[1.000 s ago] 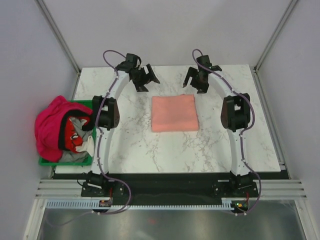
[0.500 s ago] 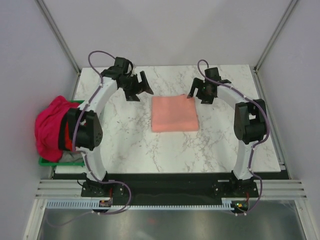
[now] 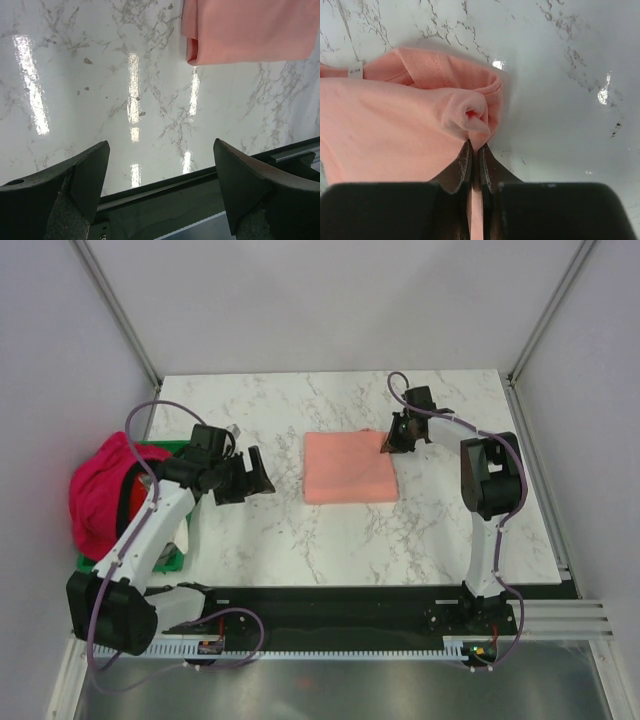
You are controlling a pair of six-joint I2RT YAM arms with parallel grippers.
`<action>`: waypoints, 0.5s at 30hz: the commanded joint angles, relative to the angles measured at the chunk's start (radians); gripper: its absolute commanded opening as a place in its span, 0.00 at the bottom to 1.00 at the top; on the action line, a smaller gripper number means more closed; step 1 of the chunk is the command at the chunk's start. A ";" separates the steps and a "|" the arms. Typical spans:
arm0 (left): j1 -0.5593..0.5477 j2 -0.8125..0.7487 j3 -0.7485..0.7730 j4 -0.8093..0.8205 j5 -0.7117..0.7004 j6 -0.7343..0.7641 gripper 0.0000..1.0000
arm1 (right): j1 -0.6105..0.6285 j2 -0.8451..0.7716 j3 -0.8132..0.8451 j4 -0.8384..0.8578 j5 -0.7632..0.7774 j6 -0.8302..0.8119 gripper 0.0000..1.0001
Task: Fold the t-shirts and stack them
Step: Neatly place the folded tshirt to the corner
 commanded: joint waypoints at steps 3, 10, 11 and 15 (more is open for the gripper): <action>0.005 -0.136 -0.103 0.032 -0.124 0.096 0.91 | -0.049 0.015 0.000 -0.006 0.103 -0.065 0.09; 0.004 -0.372 -0.216 0.076 -0.226 0.050 0.92 | -0.189 0.107 0.206 -0.081 0.219 -0.143 0.00; 0.004 -0.398 -0.236 0.102 -0.230 0.052 0.92 | -0.194 0.127 0.249 -0.093 0.228 -0.165 0.00; 0.002 -0.457 -0.244 0.109 -0.238 0.052 0.91 | -0.230 0.271 0.621 -0.214 0.341 -0.249 0.00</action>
